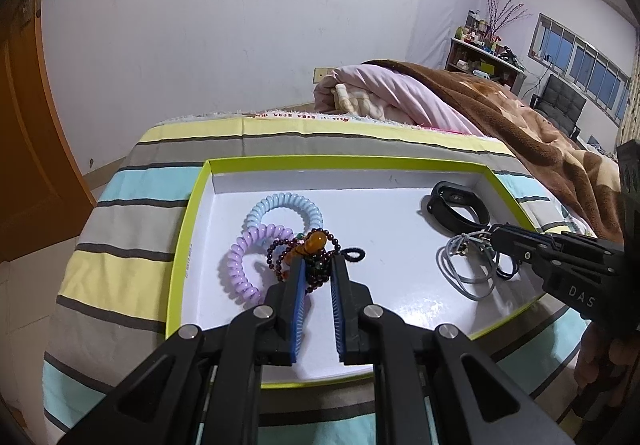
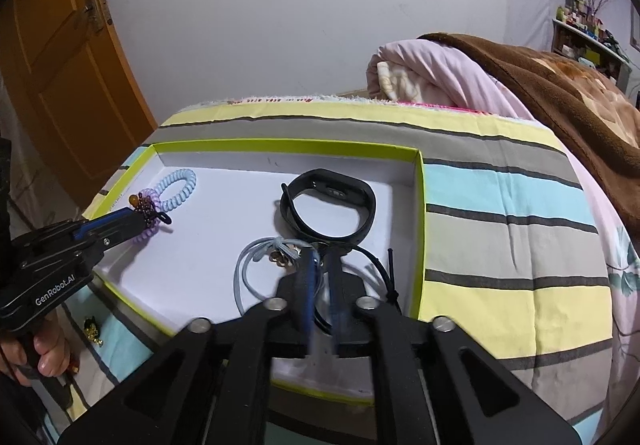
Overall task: Organize jewelry
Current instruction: 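Open the left tool to release the bracelet while the right tool releases the hair tie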
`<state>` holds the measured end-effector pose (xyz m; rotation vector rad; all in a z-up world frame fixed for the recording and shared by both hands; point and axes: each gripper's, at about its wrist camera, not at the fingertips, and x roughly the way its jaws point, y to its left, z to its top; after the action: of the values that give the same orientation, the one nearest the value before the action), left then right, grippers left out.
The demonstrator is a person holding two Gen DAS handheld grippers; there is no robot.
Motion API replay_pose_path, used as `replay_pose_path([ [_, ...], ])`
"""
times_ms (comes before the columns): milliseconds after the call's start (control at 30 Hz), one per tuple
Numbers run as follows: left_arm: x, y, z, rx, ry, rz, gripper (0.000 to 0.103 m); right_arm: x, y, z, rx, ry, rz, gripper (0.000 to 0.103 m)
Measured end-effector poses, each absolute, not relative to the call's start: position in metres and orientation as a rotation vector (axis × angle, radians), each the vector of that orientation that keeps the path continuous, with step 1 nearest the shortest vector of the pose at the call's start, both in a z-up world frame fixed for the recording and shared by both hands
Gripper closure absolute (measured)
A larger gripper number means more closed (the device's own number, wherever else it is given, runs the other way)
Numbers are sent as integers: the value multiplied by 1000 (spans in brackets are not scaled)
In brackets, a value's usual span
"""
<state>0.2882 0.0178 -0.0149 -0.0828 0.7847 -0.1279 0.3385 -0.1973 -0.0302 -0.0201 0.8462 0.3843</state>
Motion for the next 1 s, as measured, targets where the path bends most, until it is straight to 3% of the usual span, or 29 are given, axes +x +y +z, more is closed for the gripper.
replay_pose_path([
  [200,284,20,-10,-98,782,-131,89,332,-195,-21,-21,820,390,89],
  [233,283,20,-9,-95,780,-131,84,330,-195,-19,-21,817,390,88],
  [267,281,21,-7,-96,776,-133,77,329,-195,-18,-21,815,391,86],
  [367,277,21,-3,-103,772,-137,75,324,-195,-13,-17,806,393,73],
  [1000,168,20,32,-75,669,-153,75,217,-206,28,-1,722,414,73],
])
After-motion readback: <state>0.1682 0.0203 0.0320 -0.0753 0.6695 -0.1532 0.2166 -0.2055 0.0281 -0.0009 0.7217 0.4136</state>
